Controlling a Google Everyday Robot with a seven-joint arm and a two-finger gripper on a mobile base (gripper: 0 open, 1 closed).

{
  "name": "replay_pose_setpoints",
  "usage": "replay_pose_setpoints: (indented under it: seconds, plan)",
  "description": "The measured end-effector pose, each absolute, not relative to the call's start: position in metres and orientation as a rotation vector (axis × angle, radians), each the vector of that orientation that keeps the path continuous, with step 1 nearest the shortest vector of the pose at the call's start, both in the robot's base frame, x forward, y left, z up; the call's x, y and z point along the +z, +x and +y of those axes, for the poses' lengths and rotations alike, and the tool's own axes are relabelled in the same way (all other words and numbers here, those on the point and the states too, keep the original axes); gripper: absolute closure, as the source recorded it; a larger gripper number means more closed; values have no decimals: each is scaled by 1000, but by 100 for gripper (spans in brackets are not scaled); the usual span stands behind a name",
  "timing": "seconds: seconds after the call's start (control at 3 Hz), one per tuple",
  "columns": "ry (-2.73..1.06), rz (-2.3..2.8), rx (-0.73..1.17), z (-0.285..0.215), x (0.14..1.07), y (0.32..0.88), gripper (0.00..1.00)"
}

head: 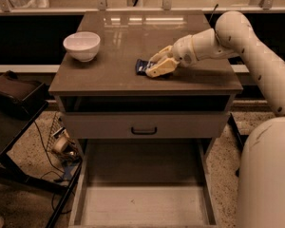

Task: Place rxbar blueberry into middle drawer

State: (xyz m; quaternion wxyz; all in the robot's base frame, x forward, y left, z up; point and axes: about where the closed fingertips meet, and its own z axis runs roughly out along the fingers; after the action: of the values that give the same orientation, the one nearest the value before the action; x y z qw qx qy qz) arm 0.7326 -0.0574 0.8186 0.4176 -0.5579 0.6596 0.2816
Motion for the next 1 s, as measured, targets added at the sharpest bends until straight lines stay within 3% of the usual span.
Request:
replay_pose_setpoints:
  seconds: [0.33,1.0]
  plan:
    - [-1447,1709,578,-68,852,736,100]
    - [-1612,1830,-75,-81,1069,707,100]
